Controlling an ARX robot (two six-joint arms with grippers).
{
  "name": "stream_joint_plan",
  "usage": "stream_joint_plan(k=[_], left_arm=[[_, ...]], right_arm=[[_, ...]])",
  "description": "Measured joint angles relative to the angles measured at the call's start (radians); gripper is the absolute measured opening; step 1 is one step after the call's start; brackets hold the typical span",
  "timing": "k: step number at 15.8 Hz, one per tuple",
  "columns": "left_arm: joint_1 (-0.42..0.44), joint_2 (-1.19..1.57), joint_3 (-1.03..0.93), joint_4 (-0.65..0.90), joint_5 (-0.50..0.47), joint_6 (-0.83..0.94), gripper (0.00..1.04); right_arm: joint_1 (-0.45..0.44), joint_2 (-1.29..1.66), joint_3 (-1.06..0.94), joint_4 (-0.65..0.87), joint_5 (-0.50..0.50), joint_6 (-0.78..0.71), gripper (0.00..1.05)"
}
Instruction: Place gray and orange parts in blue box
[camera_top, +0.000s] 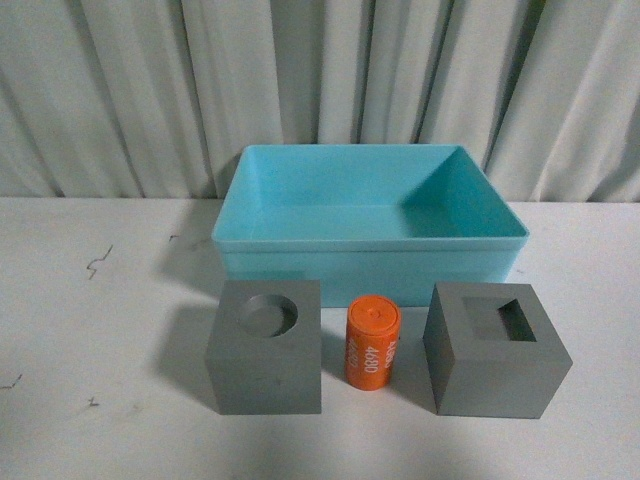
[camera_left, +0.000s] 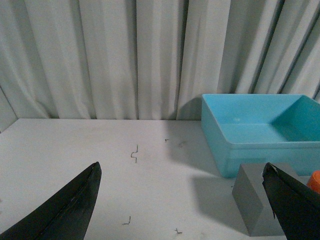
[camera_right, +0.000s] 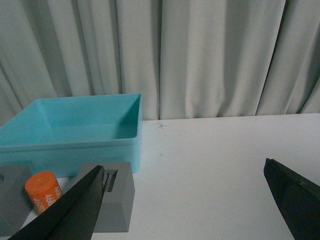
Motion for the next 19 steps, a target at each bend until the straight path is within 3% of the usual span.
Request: stream_joint_plan(k=[19], left_arm=[[0.0, 0.0, 0.0, 0.0, 0.0, 0.0, 0.98]], right_arm=[[0.0, 0.0, 0.0, 0.0, 0.0, 0.0, 0.98]])
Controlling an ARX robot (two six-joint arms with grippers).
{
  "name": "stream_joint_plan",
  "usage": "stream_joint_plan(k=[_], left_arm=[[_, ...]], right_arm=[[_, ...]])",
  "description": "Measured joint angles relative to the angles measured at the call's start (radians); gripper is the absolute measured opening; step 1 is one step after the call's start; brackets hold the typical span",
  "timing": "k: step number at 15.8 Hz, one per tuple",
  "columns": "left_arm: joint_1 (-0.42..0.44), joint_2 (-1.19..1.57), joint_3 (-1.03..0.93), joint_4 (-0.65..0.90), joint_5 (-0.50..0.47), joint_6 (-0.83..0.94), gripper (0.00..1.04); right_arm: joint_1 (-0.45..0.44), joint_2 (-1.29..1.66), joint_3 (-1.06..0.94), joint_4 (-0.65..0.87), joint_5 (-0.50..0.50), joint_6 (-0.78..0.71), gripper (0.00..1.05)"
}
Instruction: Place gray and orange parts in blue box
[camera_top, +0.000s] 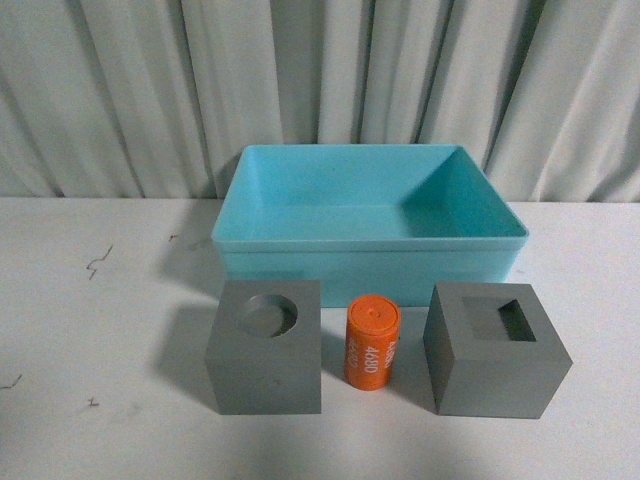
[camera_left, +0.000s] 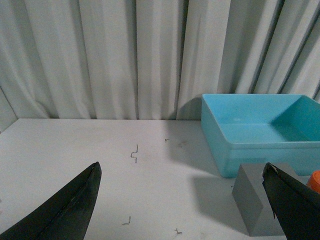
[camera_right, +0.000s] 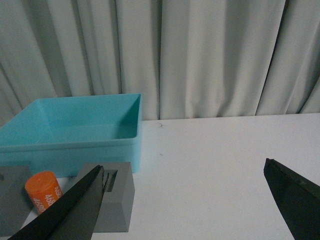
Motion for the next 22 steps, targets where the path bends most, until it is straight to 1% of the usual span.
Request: stream_joint_plan(k=[22], left_arm=[[0.0, 0.0, 0.0, 0.0, 0.0, 0.0, 0.98]], right_arm=[[0.0, 0.0, 0.0, 0.0, 0.0, 0.0, 0.98]])
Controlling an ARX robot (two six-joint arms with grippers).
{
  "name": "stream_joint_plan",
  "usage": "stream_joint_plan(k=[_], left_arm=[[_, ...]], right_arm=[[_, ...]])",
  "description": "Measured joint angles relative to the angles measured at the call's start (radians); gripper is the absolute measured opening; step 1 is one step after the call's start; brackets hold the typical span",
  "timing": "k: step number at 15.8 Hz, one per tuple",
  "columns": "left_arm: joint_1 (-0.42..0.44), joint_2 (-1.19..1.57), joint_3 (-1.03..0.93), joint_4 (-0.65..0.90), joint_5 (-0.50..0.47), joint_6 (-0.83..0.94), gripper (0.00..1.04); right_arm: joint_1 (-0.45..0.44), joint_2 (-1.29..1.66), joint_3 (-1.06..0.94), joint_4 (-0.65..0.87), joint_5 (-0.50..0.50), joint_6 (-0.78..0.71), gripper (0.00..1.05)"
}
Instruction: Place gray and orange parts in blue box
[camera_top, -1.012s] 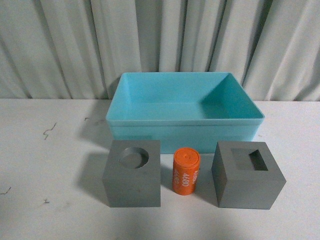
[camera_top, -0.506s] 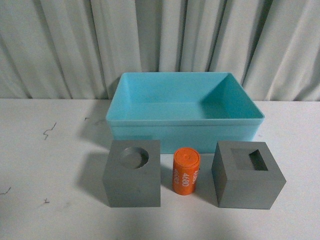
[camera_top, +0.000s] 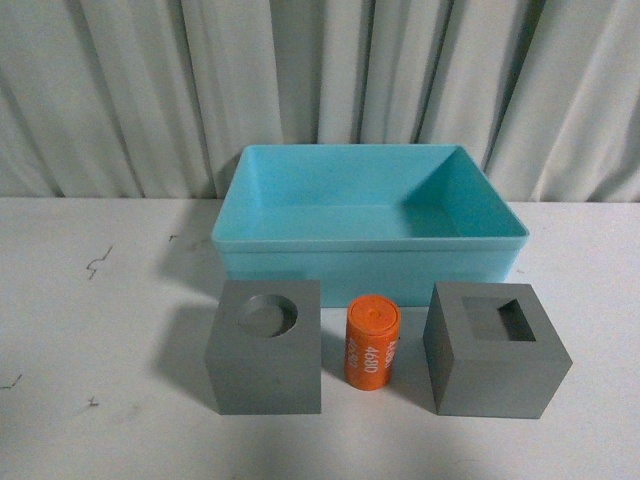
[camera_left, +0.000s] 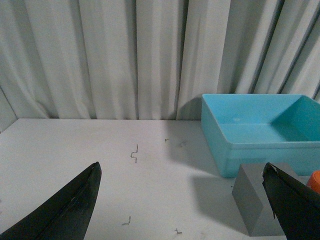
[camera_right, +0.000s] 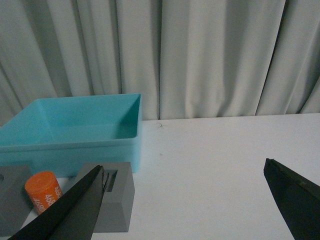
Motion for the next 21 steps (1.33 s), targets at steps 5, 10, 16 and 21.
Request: stream_joint_plan(k=[5, 10, 16, 21], left_arm=[[0.0, 0.0, 0.0, 0.0, 0.0, 0.0, 0.98], [0.0, 0.0, 0.0, 0.0, 0.0, 0.0, 0.98], [0.0, 0.0, 0.0, 0.0, 0.0, 0.0, 0.98], [0.0, 0.0, 0.0, 0.0, 0.0, 0.0, 0.98]], right_arm=[[0.0, 0.0, 0.0, 0.0, 0.0, 0.0, 0.98], [0.0, 0.0, 0.0, 0.0, 0.0, 0.0, 0.98], [0.0, 0.0, 0.0, 0.0, 0.0, 0.0, 0.98], [0.0, 0.0, 0.0, 0.0, 0.0, 0.0, 0.98]])
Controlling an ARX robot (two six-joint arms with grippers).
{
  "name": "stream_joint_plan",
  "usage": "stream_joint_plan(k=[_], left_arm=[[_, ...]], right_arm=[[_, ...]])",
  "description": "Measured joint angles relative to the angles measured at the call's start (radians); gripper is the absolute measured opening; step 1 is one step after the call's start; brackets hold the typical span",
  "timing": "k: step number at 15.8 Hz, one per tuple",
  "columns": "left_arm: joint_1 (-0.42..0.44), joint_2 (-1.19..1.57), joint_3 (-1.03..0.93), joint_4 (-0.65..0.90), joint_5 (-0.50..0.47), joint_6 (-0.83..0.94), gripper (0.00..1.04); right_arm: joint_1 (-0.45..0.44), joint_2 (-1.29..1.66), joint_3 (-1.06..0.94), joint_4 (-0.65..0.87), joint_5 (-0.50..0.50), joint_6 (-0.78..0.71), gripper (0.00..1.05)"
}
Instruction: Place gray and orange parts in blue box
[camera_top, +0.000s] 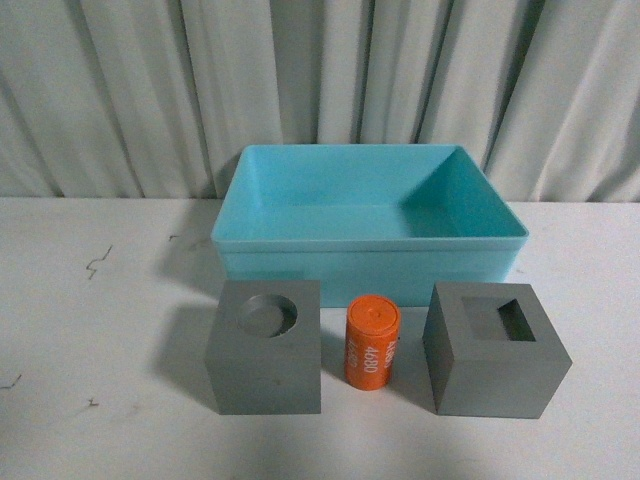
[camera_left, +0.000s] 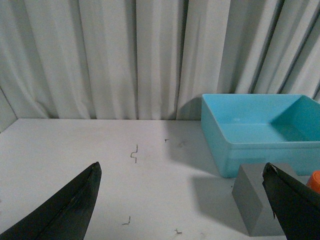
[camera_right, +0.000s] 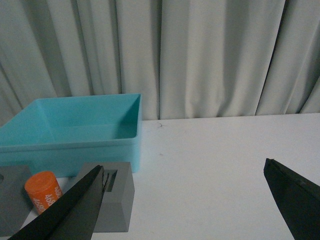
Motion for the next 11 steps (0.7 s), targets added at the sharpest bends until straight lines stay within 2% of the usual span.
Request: stream_joint_plan(k=[11], left_arm=[[0.0, 0.0, 0.0, 0.0, 0.0, 0.0, 0.98]], right_arm=[[0.0, 0.0, 0.0, 0.0, 0.0, 0.0, 0.98]])
